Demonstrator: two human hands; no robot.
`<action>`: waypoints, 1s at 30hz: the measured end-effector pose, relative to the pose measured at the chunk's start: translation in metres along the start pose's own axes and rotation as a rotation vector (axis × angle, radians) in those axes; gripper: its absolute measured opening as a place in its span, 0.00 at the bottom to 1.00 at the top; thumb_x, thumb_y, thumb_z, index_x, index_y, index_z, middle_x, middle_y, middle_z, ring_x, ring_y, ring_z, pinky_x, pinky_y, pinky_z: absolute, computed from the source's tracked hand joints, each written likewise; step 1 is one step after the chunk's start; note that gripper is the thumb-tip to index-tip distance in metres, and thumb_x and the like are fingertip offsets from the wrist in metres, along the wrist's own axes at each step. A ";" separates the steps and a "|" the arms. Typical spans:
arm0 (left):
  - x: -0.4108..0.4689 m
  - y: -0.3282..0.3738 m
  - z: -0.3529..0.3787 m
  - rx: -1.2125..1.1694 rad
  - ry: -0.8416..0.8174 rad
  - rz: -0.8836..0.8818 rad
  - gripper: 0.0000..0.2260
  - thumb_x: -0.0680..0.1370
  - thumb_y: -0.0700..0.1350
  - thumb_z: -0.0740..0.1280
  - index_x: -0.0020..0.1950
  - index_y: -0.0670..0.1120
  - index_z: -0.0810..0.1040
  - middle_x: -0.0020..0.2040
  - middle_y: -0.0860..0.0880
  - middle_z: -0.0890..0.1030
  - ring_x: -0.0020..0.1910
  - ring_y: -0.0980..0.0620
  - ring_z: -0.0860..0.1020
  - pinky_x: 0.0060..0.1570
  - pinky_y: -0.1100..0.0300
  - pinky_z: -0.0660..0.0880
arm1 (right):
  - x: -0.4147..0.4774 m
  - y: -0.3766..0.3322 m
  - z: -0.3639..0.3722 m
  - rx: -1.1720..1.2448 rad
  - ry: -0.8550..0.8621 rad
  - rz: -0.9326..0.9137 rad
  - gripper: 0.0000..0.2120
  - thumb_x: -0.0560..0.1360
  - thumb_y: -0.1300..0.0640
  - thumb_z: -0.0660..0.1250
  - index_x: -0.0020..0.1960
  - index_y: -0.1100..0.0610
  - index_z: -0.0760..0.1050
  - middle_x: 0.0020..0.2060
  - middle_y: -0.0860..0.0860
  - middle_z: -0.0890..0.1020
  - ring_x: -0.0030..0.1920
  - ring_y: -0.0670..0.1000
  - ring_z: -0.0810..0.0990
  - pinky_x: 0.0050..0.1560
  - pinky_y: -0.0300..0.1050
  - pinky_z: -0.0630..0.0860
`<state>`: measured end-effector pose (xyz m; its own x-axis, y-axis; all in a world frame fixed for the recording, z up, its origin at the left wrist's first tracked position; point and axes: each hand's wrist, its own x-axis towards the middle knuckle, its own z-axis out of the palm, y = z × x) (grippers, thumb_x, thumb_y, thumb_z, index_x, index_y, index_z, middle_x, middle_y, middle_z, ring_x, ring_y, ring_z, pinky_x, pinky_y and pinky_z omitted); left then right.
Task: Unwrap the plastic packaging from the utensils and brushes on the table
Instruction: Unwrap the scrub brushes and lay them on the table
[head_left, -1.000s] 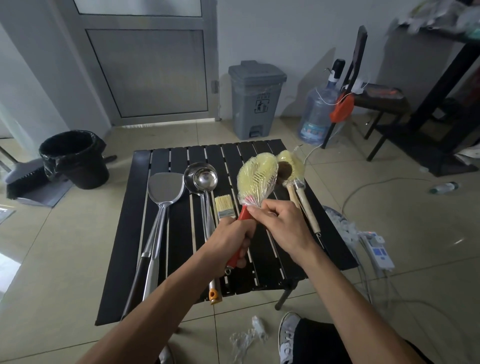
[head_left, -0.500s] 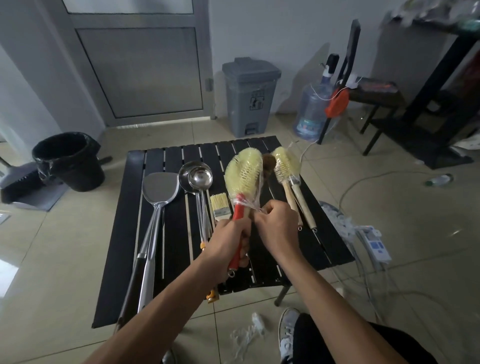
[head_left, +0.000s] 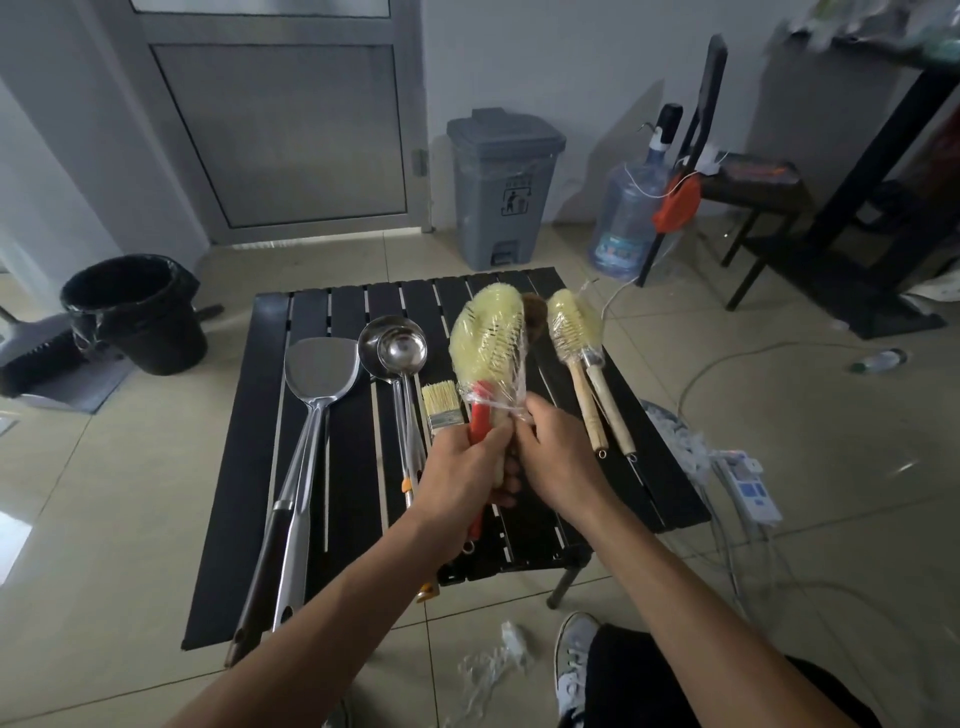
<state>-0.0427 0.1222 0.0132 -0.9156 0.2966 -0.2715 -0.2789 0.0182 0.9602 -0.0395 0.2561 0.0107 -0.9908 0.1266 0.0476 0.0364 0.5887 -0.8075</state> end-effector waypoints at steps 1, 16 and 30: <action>-0.002 0.000 0.002 0.004 0.033 0.024 0.13 0.86 0.48 0.65 0.48 0.40 0.80 0.31 0.51 0.81 0.30 0.53 0.80 0.32 0.58 0.80 | -0.001 -0.002 0.001 0.036 -0.012 0.003 0.08 0.86 0.55 0.60 0.49 0.51 0.75 0.36 0.46 0.81 0.32 0.37 0.80 0.29 0.31 0.73; -0.018 0.003 0.012 -0.071 0.062 0.241 0.20 0.85 0.53 0.66 0.38 0.41 0.78 0.30 0.43 0.77 0.23 0.48 0.73 0.19 0.61 0.68 | 0.005 -0.015 -0.003 0.372 -0.022 0.157 0.11 0.83 0.53 0.63 0.47 0.51 0.82 0.39 0.51 0.87 0.41 0.54 0.87 0.44 0.57 0.86; 0.001 0.001 -0.007 -0.200 -0.056 0.131 0.17 0.84 0.53 0.68 0.48 0.39 0.79 0.34 0.45 0.78 0.26 0.52 0.74 0.21 0.61 0.69 | -0.003 -0.015 -0.010 0.049 0.287 -0.180 0.09 0.78 0.60 0.73 0.56 0.52 0.79 0.49 0.49 0.81 0.46 0.44 0.81 0.43 0.37 0.81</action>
<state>-0.0459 0.1161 0.0137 -0.9318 0.3363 -0.1366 -0.2160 -0.2112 0.9533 -0.0360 0.2548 0.0284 -0.9033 0.2481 0.3500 -0.1488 0.5838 -0.7981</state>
